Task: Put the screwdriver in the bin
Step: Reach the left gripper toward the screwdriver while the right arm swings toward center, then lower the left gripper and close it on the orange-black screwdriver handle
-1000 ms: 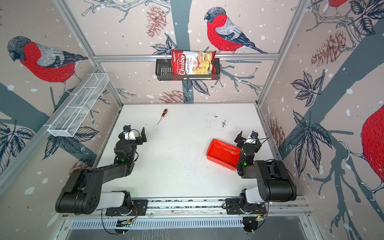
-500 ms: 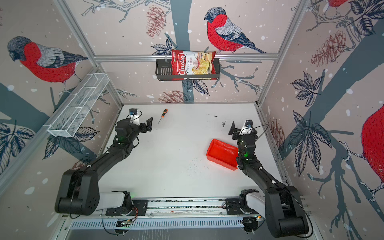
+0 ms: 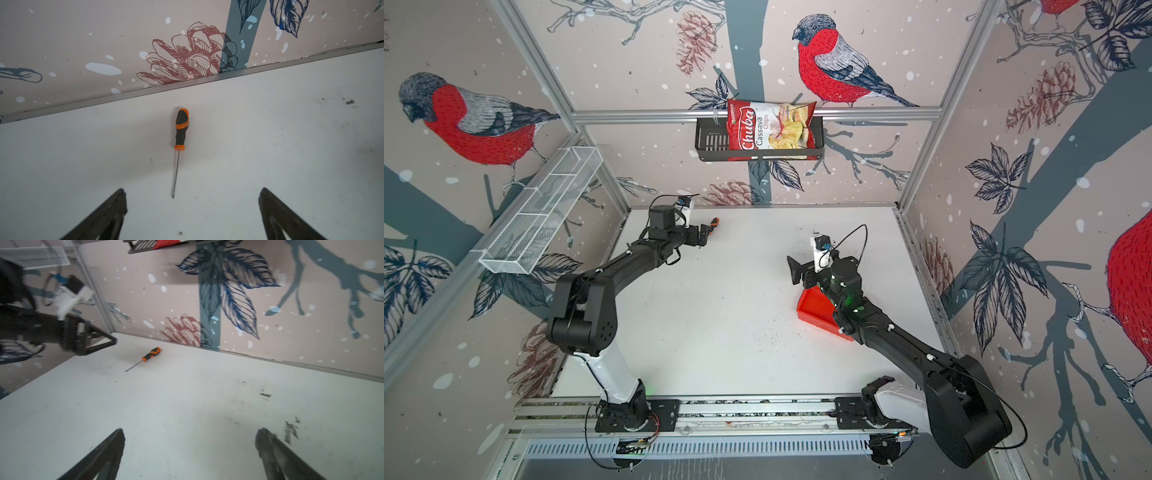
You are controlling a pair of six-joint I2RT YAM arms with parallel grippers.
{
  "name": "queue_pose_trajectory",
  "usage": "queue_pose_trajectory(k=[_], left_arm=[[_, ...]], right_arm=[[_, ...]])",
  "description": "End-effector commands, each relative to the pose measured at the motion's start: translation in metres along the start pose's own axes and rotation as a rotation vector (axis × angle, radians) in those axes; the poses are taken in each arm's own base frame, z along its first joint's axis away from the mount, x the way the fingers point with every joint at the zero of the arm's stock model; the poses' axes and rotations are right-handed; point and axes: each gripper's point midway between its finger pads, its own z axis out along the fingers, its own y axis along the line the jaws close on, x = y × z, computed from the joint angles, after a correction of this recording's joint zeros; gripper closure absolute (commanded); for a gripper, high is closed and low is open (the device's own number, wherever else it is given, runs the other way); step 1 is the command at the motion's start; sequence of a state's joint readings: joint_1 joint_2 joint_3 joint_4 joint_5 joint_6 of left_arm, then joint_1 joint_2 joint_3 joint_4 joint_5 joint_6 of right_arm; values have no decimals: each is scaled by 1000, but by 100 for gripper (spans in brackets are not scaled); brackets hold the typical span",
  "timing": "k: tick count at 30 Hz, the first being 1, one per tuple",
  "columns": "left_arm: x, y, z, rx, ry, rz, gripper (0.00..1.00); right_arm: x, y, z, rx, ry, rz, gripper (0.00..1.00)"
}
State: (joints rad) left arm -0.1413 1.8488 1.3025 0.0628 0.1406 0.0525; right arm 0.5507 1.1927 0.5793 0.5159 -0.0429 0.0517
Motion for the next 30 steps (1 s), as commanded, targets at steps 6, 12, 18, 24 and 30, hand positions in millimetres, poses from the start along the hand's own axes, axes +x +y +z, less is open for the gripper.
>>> queue_pose_trajectory(k=[6, 12, 18, 24, 30], left_arm=[[34, 14, 44, -41, 237, -29, 11], [50, 18, 66, -52, 317, -24, 14], [56, 17, 94, -34, 344, -11, 25], [62, 18, 117, -30, 371, -1, 33], [71, 16, 128, -33, 373, 3, 38]], right_arm=[[-7, 85, 20, -201, 0, 20, 0], [-6, 120, 30, -261, -6, 46, 0], [1, 144, 32, -309, 40, -54, 0], [5, 137, 25, -283, 54, -66, 0], [4, 123, 24, -206, 42, -56, 0]])
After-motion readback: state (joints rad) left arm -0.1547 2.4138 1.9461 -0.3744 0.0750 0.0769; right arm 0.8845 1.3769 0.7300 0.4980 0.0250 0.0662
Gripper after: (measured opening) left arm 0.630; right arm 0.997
